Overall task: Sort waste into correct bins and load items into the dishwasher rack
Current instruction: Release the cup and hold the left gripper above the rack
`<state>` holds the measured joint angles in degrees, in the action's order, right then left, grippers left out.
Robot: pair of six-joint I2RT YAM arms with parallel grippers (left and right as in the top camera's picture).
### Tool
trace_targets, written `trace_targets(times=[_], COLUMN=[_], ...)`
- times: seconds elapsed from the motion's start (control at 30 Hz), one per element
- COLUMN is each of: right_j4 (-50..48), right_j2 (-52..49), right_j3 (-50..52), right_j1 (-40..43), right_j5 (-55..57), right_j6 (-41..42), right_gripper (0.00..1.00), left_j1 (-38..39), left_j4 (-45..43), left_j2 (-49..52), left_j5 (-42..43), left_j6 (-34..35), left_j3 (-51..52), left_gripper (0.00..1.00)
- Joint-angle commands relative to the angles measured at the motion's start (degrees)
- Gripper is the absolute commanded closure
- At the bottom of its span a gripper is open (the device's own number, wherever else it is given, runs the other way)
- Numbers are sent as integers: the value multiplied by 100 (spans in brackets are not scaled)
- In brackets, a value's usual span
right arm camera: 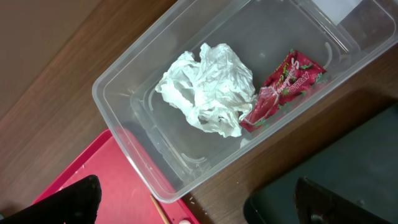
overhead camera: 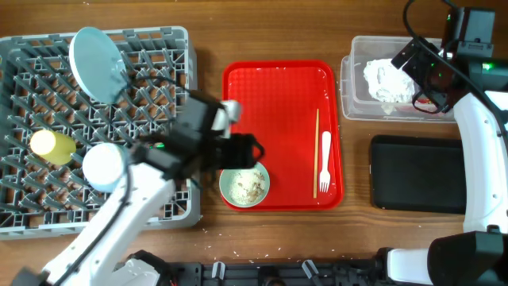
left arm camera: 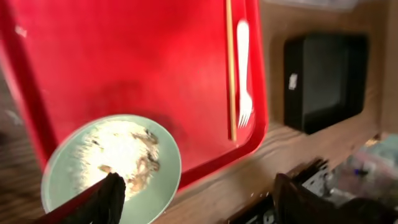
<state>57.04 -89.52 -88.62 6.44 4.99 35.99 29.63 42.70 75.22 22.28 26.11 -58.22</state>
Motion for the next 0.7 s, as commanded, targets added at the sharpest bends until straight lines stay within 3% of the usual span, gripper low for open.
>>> trace_targets(times=[0.0, 0.17, 0.27, 0.37, 0.43, 0.47, 0.5, 0.6, 0.67], right_j4=[-2, -2, -2, -2, -2, -2, -2, -85, -446], right_j2=[-37, -37, -37, -37, -37, -37, -37, -37, -37], right_j3=[-20, -20, -20, -20, -20, -20, -20, -20, -20], right_j1=[-9, -9, -9, -9, -9, -9, -9, -9, -11], right_j5=[55, 55, 55, 55, 55, 55, 57, 55, -640], right_j6=[7, 7, 9, 7, 7, 9, 9, 17, 39], right_gripper=[0, 0, 0, 0, 0, 0, 0, 0, 0], left_j1=[885, 1696, 1408, 96, -1202, -1742, -2680, -4120, -5130], left_j4=[-297, -492, 52, 824, 1187, 1298, 1469, 1803, 1862], left_j2=[745, 1281, 852, -57, -649, -850, -1128, -1290, -1152], left_j5=[-1134, -2708, -3401, -3689, -3644, -3563, -3381, -3346, -2618], left_j6=[745, 831, 1213, 1213, 1215, 1213, 1211, 1209, 1215], left_j3=[-79, -81, -304, -481, -481, -479, -479, -479, -463], left_gripper=[32, 41, 41, 36, 28, 0, 0, 0, 0])
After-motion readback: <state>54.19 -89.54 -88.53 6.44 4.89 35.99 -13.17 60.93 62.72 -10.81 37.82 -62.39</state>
